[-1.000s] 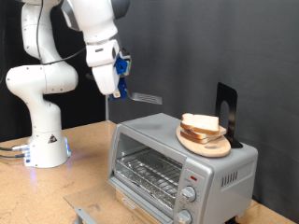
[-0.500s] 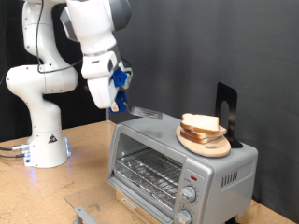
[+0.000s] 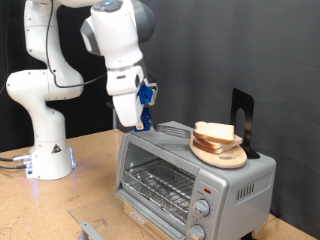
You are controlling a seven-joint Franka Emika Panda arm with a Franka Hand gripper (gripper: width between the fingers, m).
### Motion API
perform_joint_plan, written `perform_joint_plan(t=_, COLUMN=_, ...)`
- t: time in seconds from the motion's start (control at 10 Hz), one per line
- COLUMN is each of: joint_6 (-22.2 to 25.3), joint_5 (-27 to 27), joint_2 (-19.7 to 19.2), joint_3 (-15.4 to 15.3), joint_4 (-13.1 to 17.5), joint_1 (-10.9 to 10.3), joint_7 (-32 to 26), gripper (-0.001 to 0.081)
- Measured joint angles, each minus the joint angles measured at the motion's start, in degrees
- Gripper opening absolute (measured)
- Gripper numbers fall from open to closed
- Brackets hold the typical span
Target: Make a piece of toast with the oven
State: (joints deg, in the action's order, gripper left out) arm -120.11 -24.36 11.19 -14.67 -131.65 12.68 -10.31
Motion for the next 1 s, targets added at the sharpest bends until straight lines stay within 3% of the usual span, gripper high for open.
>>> perform_joint_plan(t=0.6, joint_6=-1.9, joint_5=0.4, joint_2=-1.9, joint_3=-1.4, joint_4=1.1, joint_1=0.0, joint_7=0.2, gripper=0.0393)
perform_joint_plan(t=1.0, joint_6=-1.2, joint_5=2.0, joint_2=-0.3, joint_3=-0.8, joint_4=-2.0, joint_1=0.1, joint_7=-3.0, gripper=0.0393)
